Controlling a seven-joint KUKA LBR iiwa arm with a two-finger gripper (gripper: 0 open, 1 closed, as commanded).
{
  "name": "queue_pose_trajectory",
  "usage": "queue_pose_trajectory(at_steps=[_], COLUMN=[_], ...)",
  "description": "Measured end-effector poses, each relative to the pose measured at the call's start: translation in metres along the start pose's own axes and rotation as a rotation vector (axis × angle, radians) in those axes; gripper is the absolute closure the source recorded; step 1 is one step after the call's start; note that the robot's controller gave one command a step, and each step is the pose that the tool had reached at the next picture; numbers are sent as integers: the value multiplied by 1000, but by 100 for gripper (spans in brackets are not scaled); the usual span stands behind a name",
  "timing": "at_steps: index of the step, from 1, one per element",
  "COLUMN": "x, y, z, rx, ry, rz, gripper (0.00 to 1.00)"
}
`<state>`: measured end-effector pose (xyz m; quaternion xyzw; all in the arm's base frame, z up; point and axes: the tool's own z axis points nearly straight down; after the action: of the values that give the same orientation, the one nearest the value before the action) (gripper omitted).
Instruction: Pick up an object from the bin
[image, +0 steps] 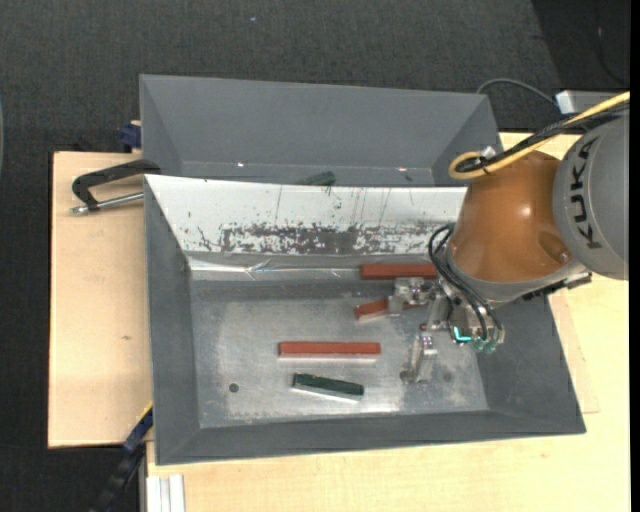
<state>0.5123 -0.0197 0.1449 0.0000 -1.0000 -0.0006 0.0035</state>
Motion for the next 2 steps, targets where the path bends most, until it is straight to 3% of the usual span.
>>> queue_pose_trajectory(at_steps=[1, 2], x=[-2, -13], y=[0, 29], z=[-4, 31], rx=[0, 0], ry=[-8, -12], rz=[-1, 83], gripper=[0, 0])
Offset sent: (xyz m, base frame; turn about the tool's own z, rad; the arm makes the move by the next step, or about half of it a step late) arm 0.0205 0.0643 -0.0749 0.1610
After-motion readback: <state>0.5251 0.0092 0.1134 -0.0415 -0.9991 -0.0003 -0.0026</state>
